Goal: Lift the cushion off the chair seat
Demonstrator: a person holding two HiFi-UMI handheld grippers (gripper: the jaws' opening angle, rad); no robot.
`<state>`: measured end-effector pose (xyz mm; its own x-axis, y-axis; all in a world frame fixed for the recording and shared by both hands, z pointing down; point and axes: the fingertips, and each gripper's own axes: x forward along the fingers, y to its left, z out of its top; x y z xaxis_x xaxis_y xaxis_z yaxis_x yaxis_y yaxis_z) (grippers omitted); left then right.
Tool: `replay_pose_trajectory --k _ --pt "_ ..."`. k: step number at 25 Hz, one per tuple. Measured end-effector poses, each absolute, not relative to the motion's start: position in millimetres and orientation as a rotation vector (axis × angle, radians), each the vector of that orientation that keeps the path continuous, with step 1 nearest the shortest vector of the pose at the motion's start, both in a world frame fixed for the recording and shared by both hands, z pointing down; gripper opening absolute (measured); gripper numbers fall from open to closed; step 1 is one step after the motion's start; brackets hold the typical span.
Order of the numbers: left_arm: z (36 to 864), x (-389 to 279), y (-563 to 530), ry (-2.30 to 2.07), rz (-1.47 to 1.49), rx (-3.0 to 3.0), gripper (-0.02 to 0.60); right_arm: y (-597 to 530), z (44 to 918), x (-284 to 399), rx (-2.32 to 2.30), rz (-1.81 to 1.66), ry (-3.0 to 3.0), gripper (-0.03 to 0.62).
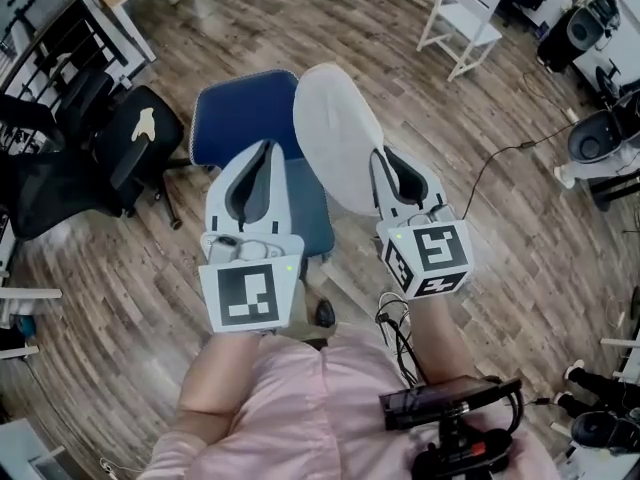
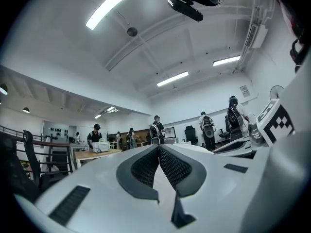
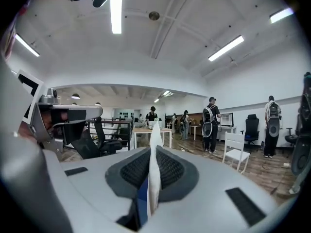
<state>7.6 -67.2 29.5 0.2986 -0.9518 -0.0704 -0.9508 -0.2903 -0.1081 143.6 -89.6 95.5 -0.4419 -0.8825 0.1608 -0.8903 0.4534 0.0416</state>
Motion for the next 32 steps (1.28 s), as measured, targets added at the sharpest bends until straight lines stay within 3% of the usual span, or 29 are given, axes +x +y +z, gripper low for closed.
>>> replay_pose_trajectory --k 9,32 --pt "-12 21 -46 1.747 0.061 -2.367 0.014 -66 54 152 1.578 -0.070 -2.555 0.030" --pt "-11 35 -35 1.718 0.048 -2.375 0.015 -51 53 153 1.583 -0.127 -2.537 0.027"
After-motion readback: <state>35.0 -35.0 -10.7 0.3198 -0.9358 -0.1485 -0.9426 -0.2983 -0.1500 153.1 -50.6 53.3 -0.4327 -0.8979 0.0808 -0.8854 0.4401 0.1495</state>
